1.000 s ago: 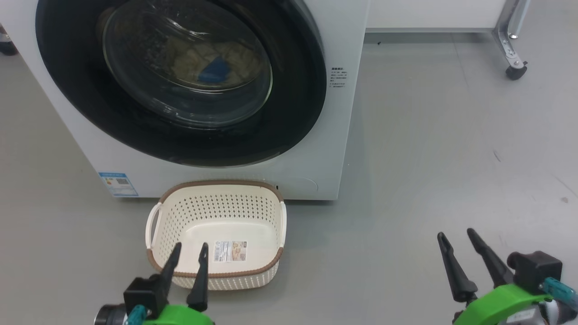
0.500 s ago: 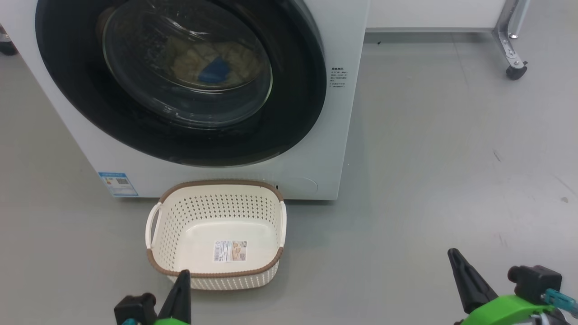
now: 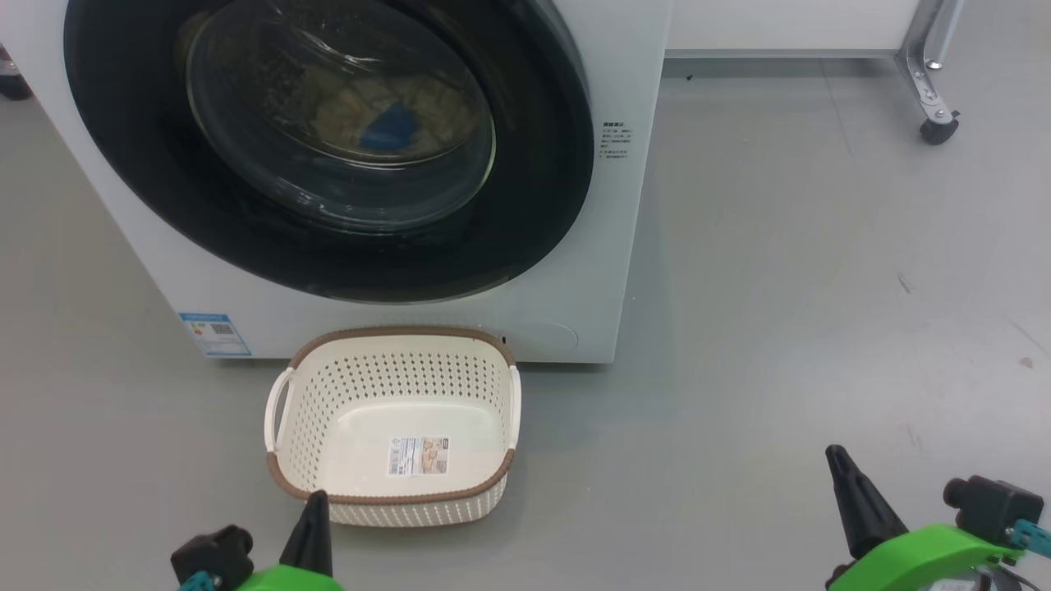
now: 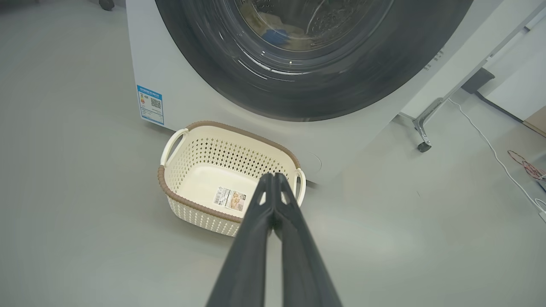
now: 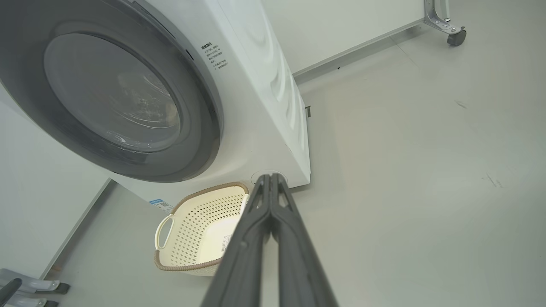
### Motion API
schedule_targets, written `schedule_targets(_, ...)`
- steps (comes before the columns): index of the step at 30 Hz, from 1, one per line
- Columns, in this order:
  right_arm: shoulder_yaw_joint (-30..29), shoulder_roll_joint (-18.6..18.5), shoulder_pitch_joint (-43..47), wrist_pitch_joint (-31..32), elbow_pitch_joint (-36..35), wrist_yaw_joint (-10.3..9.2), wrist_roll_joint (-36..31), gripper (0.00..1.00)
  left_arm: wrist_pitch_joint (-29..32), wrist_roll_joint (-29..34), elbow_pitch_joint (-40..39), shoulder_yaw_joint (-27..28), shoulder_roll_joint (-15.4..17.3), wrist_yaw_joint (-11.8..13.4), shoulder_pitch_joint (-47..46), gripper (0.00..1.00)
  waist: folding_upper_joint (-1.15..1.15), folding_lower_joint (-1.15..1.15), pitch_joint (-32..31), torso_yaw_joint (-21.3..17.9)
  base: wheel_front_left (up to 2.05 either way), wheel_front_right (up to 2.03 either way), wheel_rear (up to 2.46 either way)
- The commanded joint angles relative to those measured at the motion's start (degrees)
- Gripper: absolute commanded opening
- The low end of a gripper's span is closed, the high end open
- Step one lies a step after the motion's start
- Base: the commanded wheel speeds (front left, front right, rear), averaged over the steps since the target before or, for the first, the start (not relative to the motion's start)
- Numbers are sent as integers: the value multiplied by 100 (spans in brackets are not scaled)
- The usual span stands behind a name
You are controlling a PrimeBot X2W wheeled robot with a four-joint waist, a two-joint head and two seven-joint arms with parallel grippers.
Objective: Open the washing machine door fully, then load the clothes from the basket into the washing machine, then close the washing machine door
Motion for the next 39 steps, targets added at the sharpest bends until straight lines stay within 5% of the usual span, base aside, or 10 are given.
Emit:
schedule_targets(1, -21, -129, -292, 2, -133, 4, 160, 0, 26, -123, -171, 169, 29, -57, -291, 0, 0, 0, 0, 0, 0, 0, 0)
schedule_targets(39, -121, -208, -795, 138, 330, 10, 2674, 0, 579, -2315, -216, 1073, -156, -562, -359, 0, 0, 0, 18, 3, 0, 0, 0)
